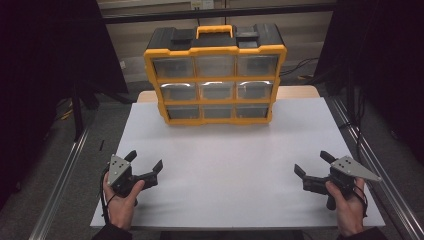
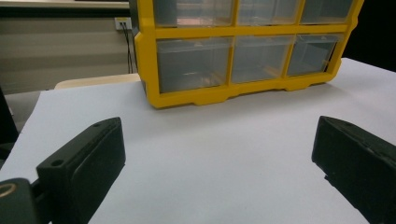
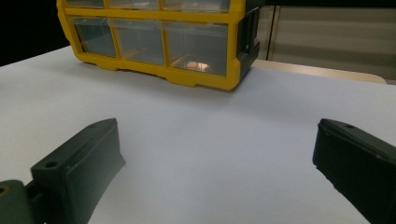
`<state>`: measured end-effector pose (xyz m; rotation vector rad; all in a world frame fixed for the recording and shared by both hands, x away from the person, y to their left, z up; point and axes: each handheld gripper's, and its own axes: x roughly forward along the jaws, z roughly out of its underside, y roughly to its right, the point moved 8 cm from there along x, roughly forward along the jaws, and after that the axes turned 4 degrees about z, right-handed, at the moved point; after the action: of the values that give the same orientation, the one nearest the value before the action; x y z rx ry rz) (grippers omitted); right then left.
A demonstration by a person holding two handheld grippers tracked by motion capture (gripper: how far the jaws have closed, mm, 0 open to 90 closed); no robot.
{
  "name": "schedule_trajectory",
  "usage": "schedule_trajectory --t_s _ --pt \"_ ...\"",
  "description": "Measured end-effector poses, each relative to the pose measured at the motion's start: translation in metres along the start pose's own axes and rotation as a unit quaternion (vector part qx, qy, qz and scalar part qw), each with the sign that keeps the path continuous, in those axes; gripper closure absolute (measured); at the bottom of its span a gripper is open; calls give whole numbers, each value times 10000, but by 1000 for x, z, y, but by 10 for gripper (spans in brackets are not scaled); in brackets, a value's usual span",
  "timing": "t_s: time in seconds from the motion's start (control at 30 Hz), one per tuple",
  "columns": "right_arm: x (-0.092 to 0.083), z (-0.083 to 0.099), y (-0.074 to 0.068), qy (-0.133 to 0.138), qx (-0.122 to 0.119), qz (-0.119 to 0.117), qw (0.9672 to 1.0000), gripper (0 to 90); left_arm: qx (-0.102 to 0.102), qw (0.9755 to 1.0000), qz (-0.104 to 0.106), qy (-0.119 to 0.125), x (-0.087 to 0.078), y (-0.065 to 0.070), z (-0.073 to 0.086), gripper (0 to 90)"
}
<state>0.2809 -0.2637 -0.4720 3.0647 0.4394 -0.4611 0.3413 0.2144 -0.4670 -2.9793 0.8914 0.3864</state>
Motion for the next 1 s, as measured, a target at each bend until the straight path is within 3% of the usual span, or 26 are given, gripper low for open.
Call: schedule_trajectory --t_s 0.57,0.77,0.93,1.0 --pt "4 1 -1 -31 19 -76 10000 8 71 9999 -31 -79 1 1 1 28" --pt "6 0 -2 -17 29 -121 9999 8 339 9994 -18 -109 4 3 0 28" --pt "6 0 -2 -30 26 -116 9999 7 348 9994 8 -81 12 2 0 27" --pt "5 0 -3 -31 10 -134 9999 6 443 9990 2 -84 15 1 -1 28"
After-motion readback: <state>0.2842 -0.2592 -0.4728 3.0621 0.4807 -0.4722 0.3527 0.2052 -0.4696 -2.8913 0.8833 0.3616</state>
